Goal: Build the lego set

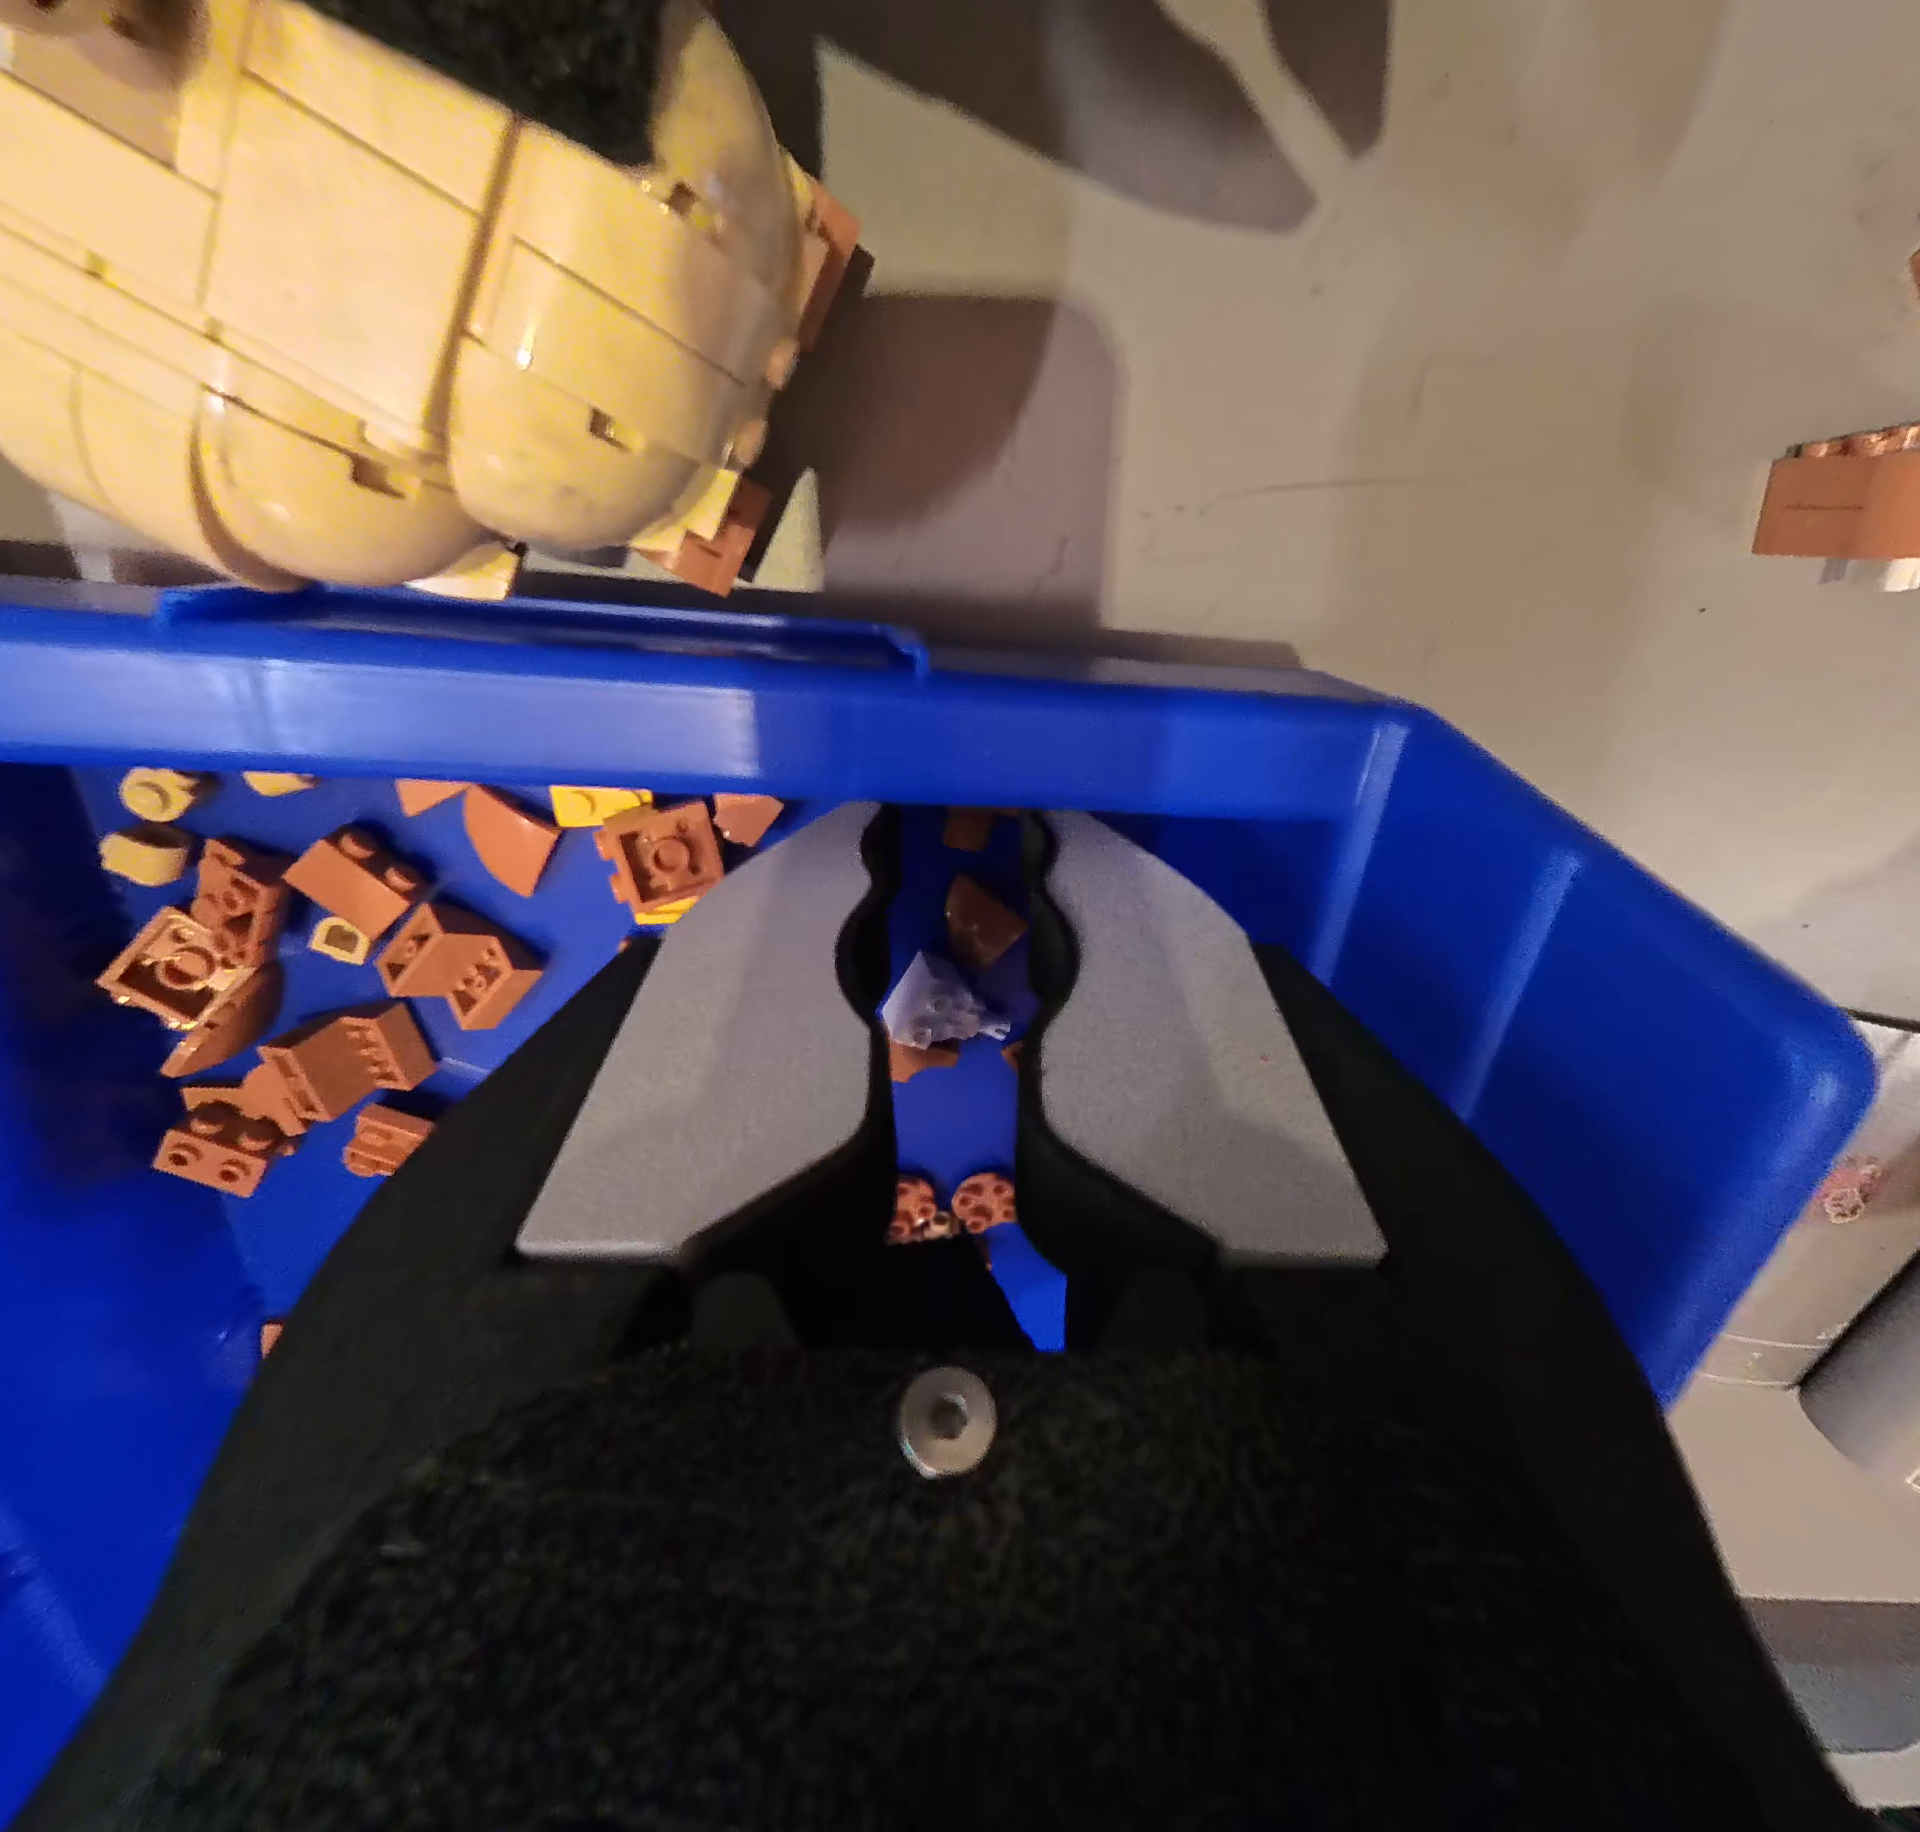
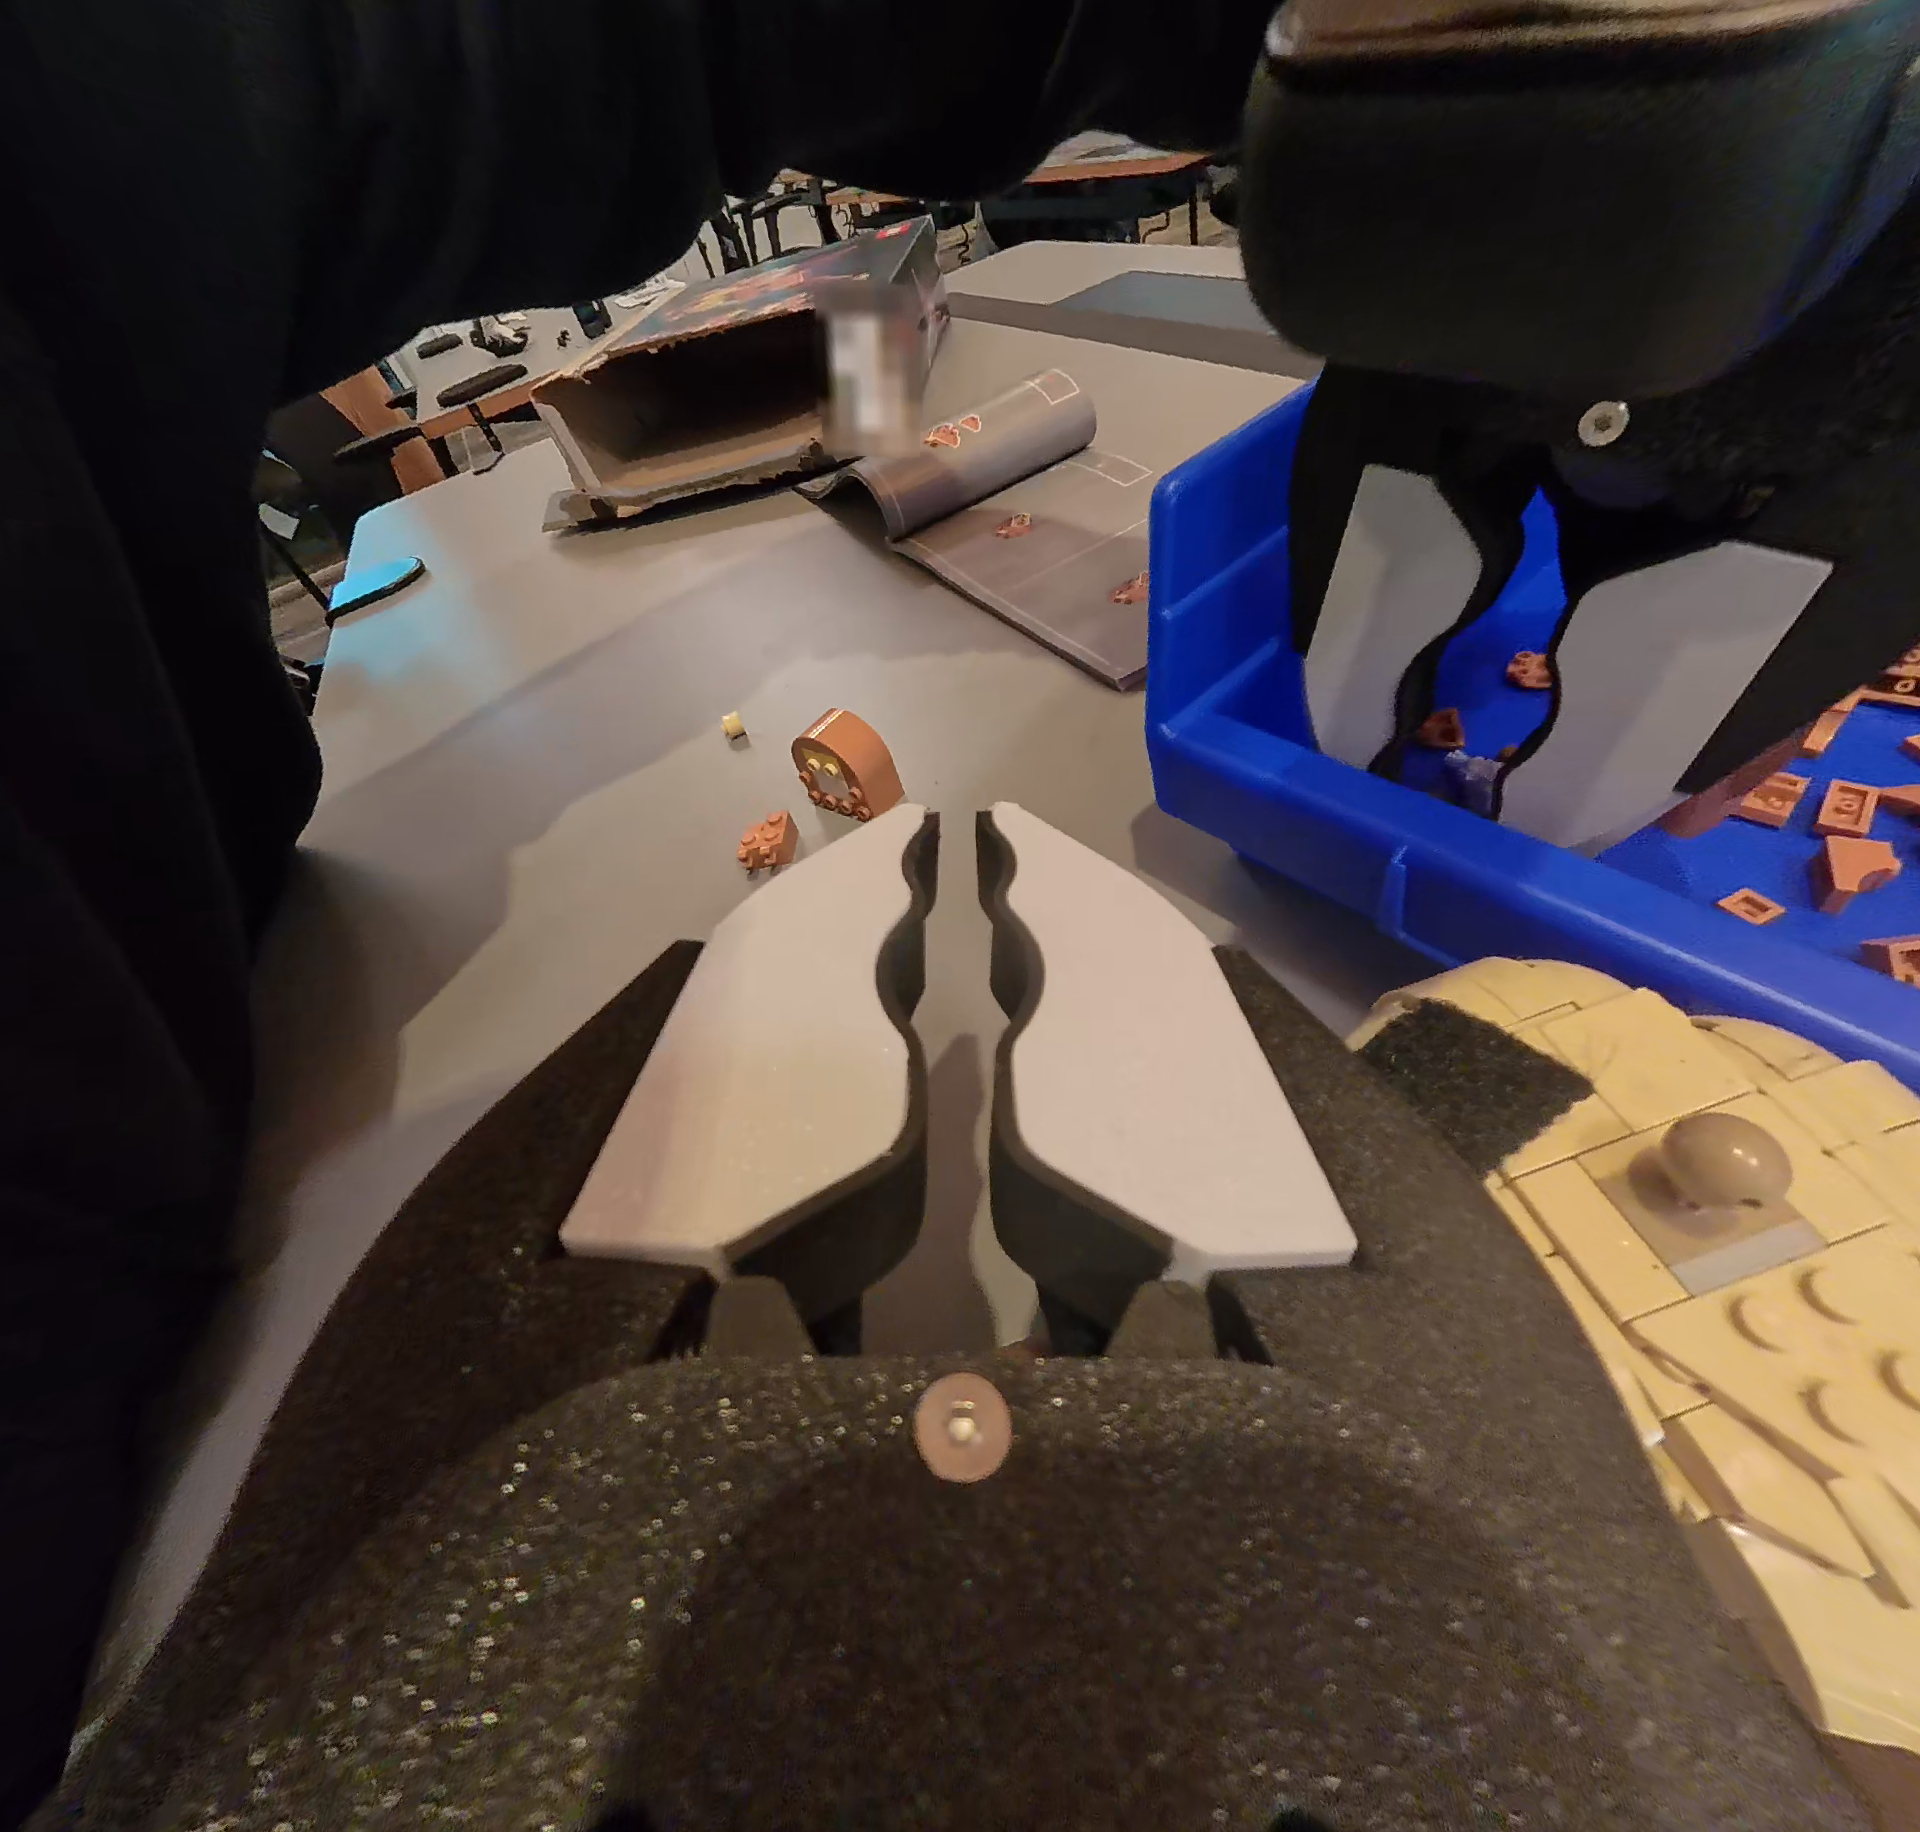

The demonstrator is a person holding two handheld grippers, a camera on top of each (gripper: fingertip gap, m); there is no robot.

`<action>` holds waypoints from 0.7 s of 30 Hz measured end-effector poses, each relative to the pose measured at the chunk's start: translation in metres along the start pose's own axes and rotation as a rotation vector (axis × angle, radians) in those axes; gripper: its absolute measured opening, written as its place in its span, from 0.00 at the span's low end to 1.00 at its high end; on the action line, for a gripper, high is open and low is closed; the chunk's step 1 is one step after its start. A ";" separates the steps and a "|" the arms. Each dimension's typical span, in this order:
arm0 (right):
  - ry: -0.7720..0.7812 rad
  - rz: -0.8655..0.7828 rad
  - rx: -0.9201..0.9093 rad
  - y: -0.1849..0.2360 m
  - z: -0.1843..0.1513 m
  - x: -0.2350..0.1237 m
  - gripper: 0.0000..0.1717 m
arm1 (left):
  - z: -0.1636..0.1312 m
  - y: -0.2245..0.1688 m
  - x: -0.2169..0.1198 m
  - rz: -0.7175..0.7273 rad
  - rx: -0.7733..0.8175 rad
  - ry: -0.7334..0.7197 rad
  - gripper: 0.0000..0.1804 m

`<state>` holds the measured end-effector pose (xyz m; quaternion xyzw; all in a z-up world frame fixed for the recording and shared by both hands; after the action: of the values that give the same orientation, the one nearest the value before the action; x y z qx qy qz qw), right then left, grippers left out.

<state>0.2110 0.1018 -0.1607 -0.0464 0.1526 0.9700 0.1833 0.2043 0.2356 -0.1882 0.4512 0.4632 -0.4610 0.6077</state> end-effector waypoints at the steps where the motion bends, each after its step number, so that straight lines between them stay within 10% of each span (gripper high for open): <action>1: 0.000 0.000 0.002 0.000 0.000 0.000 0.04 | 0.000 0.000 -0.001 -0.003 -0.002 0.002 0.12; 21: -0.010 0.000 0.005 -0.001 0.000 -0.001 0.04 | -0.012 0.002 0.004 0.061 0.034 0.043 0.05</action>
<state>0.2121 0.1021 -0.1604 -0.0412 0.1544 0.9699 0.1840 0.2053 0.2470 -0.1932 0.4852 0.4544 -0.4402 0.6036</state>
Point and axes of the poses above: each gripper's, where its closed fingertips meet, x out along the fingers, z out of its top, y = z × x across the jaws, the point moved 6 cm from there along -x, back along the fingers, and after that the axes turned 14 degrees about z, right-handed, at the moved point
